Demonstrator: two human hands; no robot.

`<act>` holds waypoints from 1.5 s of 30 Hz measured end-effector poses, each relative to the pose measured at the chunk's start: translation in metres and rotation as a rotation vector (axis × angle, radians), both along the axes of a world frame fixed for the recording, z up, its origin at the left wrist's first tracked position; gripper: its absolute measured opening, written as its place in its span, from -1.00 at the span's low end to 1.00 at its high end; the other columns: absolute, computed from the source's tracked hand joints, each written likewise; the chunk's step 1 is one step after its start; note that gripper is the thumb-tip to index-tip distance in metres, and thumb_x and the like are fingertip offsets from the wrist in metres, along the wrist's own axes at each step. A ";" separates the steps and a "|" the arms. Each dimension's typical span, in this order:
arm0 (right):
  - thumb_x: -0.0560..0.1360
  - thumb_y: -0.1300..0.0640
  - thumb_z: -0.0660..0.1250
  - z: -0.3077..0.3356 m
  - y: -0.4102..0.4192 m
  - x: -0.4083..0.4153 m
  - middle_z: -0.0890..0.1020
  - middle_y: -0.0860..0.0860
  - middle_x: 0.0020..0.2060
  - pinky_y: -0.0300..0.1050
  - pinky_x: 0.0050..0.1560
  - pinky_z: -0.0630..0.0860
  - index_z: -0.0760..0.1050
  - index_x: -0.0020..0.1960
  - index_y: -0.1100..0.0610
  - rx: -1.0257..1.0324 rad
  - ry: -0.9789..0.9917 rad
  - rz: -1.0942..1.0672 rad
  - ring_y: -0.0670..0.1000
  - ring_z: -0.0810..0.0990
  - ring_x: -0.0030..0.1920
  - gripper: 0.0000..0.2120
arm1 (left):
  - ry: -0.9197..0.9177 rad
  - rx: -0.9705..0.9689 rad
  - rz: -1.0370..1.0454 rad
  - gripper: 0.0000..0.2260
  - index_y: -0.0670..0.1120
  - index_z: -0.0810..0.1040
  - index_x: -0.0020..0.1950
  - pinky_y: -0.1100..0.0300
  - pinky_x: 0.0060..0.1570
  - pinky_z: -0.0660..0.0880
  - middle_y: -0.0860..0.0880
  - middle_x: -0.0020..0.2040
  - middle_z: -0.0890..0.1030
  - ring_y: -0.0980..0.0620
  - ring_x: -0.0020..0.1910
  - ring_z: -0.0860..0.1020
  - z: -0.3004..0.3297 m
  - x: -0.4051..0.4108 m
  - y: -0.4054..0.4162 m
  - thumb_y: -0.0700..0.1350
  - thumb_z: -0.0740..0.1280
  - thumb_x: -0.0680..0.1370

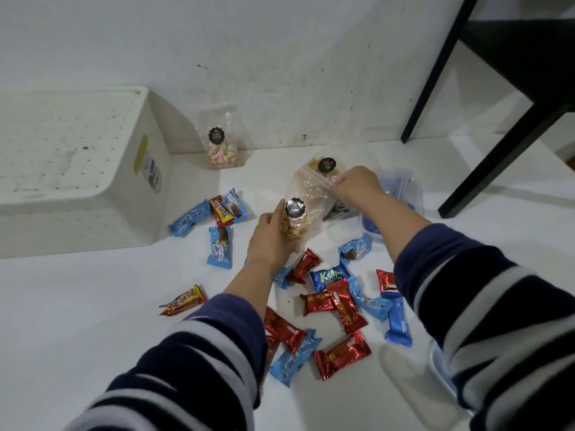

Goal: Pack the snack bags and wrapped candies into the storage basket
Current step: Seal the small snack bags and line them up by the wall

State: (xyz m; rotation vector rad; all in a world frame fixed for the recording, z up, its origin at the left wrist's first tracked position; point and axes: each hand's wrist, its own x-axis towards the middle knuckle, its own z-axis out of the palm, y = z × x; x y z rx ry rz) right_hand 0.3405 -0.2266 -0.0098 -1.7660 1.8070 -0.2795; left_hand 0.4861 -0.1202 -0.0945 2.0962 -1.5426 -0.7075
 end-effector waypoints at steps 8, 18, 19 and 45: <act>0.49 0.15 0.34 0.001 -0.005 0.007 0.64 0.10 -0.02 -0.18 -0.17 0.48 0.60 0.06 0.25 0.015 0.009 -0.014 0.09 0.62 -0.06 -0.79 | 0.016 0.006 0.013 -0.19 0.13 0.04 0.55 0.00 0.16 0.48 -0.04 0.35 0.34 -0.10 0.24 0.47 -0.002 0.000 0.000 -0.06 0.45 0.45; 0.52 0.20 0.26 -0.006 -0.006 0.018 0.60 0.11 -0.03 -0.20 -0.24 0.42 0.56 0.12 0.27 0.028 -0.002 0.017 0.09 0.55 -0.07 -0.76 | -0.001 -0.005 0.026 -0.21 0.12 0.05 0.54 0.02 0.15 0.48 -0.06 0.35 0.36 -0.10 0.23 0.49 -0.004 -0.002 -0.001 -0.04 0.45 0.45; 0.51 0.19 0.26 -0.006 -0.007 0.019 0.60 0.10 -0.05 -0.21 -0.32 0.40 0.57 0.11 0.26 0.022 -0.014 0.005 0.08 0.55 -0.08 -0.75 | -0.002 -0.007 0.028 -0.21 0.12 0.05 0.54 0.02 0.15 0.47 -0.05 0.35 0.35 -0.09 0.23 0.49 -0.004 -0.002 -0.001 -0.04 0.45 0.45; 0.55 0.23 0.18 0.001 -0.016 0.041 0.42 0.06 -0.33 -0.19 -0.42 0.26 0.42 -0.20 0.16 0.067 0.070 0.069 0.12 0.45 -0.12 -0.85 | -0.018 -0.033 0.021 -0.21 0.11 0.03 0.56 0.07 0.18 0.45 -0.05 0.35 0.36 -0.07 0.23 0.48 -0.007 -0.002 0.004 -0.01 0.44 0.46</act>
